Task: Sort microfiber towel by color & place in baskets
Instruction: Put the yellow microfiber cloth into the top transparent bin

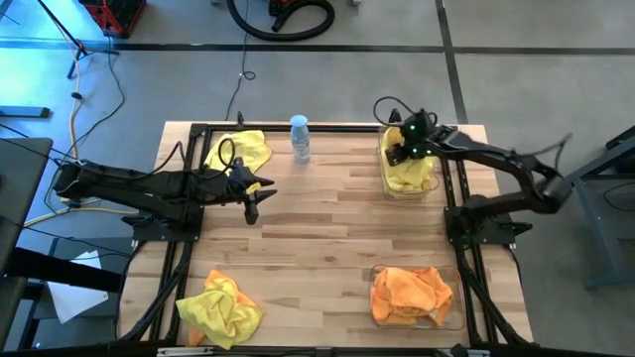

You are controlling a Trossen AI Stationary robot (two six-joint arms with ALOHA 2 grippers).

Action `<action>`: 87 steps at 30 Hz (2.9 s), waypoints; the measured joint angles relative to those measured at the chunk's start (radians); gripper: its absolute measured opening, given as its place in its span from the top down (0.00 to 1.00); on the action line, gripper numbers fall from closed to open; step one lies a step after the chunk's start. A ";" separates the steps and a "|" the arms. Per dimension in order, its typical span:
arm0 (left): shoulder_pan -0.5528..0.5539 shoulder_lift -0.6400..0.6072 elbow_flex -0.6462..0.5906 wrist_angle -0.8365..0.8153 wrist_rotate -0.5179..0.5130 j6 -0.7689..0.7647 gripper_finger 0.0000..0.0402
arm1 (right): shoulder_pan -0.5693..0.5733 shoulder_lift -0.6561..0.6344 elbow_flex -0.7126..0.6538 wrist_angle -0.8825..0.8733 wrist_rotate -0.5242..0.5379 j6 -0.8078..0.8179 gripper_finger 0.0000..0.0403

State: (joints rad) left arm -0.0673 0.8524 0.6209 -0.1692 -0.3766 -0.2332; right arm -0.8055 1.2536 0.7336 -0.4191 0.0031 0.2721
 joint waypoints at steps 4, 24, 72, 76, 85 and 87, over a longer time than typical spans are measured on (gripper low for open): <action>0.000 0.000 0.000 0.000 -0.001 0.000 0.71 | 0.000 -0.096 0.049 -0.136 -0.005 0.019 0.49; 0.000 0.000 0.000 0.000 -0.002 0.000 0.71 | 0.049 -0.094 0.065 -0.163 0.103 0.062 0.96; 0.001 0.000 -0.001 -0.044 -0.026 -0.027 0.71 | 0.149 -0.157 0.000 0.073 0.164 0.031 0.89; 0.001 0.000 -0.001 -0.044 -0.028 -0.027 0.71 | 0.138 -0.057 0.001 0.098 0.161 0.008 0.96; 0.001 0.000 -0.001 -0.045 -0.028 -0.028 0.71 | 0.038 0.135 0.001 0.087 0.149 0.008 0.98; 0.001 0.000 -0.001 -0.045 -0.028 -0.027 0.71 | 0.030 0.161 0.001 0.092 0.146 0.007 0.98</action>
State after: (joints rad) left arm -0.0666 0.8524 0.6201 -0.2138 -0.4046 -0.2607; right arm -0.7757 1.4150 0.7349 -0.3267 0.1493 0.2787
